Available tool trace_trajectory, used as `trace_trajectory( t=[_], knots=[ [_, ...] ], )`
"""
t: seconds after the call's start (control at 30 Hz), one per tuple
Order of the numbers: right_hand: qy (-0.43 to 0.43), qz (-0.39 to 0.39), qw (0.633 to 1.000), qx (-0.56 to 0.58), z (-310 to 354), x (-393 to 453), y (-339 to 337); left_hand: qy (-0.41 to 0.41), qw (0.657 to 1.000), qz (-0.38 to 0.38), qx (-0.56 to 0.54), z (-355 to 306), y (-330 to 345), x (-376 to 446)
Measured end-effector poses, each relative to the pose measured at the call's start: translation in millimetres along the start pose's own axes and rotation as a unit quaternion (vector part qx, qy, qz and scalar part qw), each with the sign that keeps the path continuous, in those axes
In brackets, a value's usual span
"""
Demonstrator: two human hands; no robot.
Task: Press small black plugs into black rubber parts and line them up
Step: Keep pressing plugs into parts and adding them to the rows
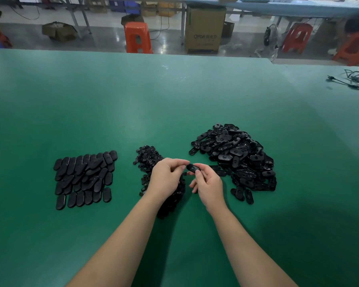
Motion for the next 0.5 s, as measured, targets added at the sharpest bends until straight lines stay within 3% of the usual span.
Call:
trace_trajectory(
  t=[0.3,0.5],
  knots=[
    [-0.004,-0.002,1.000,-0.022,0,0,-2,-0.081,0.993,-0.024,-0.083,21,9,3],
    [-0.004,-0.002,0.999,-0.038,1,-1,-2,-0.085,0.994,-0.050,-0.035,22,11,4]
  ],
)
Point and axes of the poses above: each hand's wrist, its own x-axis towards the middle knuckle, its own y-axis out of the palm, z = x × y, the point moved 10 cm from there along x, towards the middle knuckle, and after that the axes turned 12 degrees about -x, right-handed, at the moved point
